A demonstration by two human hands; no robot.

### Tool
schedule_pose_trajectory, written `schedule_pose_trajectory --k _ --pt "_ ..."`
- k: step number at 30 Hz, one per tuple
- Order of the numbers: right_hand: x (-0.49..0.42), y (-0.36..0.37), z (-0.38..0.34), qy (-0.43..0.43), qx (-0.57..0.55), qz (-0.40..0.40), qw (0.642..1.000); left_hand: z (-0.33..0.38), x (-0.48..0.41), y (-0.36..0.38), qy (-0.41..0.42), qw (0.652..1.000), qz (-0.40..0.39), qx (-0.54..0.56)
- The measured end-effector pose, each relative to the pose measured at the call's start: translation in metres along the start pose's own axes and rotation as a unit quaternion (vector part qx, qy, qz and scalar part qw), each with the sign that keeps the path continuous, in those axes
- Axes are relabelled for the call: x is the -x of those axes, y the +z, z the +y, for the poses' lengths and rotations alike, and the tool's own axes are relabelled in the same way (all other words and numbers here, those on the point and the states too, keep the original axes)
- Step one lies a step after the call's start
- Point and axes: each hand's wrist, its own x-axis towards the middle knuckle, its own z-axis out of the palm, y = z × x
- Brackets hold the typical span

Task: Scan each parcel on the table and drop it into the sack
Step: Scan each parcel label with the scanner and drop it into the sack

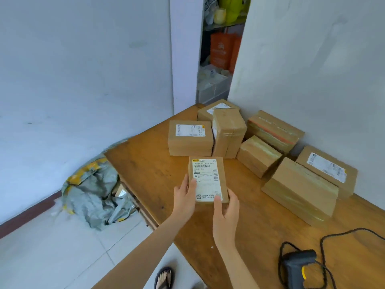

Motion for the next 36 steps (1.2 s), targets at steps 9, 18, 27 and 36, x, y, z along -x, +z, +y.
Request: schedule_pose_trajectory --k 9,18,27,36 --pt "0.032 0.167 -0.043 -0.078 0.001 -0.244 0.967 -0.010 -0.008 -0.175 0.004 0.962 0.256 0.095" --pt "0.036 0.368 -0.086 -0.102 0.003 -0.345 0.933 -0.010 -0.096 -0.353 -0.021 0.920 0.363 0.145" --pt "-0.044 0.541 -0.131 -0.065 0.049 -0.346 0.935 0.037 -0.248 -0.495 -0.038 0.969 0.230 0.077" --pt "-0.106 0.571 -0.115 -0.054 0.235 -0.308 0.920 0.035 -0.329 -0.547 -0.065 0.977 0.200 -0.041"
